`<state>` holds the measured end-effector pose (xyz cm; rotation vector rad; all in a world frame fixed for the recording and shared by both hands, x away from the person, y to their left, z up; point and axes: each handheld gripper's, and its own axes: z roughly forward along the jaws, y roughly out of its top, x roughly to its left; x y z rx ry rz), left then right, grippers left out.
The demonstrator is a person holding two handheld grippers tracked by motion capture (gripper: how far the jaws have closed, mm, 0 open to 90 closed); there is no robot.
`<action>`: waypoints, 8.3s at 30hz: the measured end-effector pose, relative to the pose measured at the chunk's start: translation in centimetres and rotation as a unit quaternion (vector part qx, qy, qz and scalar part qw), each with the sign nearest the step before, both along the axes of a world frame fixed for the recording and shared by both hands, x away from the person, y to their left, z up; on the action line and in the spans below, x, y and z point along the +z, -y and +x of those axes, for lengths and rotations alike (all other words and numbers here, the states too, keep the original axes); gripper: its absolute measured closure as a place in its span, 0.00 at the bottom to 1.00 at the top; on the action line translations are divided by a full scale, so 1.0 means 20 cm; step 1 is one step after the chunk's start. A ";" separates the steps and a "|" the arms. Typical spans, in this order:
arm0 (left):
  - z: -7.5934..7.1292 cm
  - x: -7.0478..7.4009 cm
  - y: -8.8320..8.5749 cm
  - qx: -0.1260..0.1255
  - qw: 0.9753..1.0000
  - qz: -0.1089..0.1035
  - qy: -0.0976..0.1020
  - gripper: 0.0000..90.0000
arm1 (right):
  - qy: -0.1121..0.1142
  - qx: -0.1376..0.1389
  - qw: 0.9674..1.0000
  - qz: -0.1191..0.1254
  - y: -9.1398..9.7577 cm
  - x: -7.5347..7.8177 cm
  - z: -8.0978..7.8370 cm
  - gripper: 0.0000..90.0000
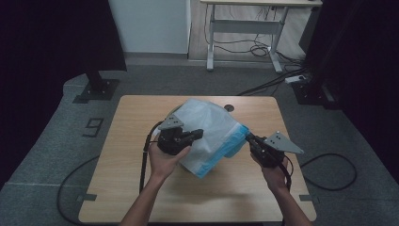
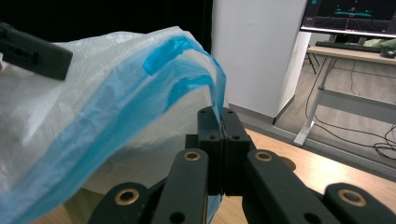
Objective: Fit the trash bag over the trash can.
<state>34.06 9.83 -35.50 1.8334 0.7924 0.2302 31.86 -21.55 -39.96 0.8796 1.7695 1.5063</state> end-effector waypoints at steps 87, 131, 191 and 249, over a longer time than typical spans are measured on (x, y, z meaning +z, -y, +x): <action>-0.02 0.00 -0.02 -0.006 0.999 -0.022 0.025 0.70 | -0.044 0.064 0.997 -0.021 -0.08 -0.13 0.03 0.99; 0.04 -0.01 0.02 -0.021 0.998 -0.052 0.005 1.00 | -0.034 0.072 0.997 -0.016 -0.10 -0.05 0.00 0.99; -0.06 -0.16 -0.63 0.073 0.991 -0.116 -0.001 1.00 | -0.065 0.023 0.998 -0.013 0.12 -0.19 -0.04 0.99; -0.11 -0.09 -0.45 0.066 0.997 -0.033 0.019 0.39 | -0.123 0.025 0.992 -0.030 0.08 -0.34 0.09 0.99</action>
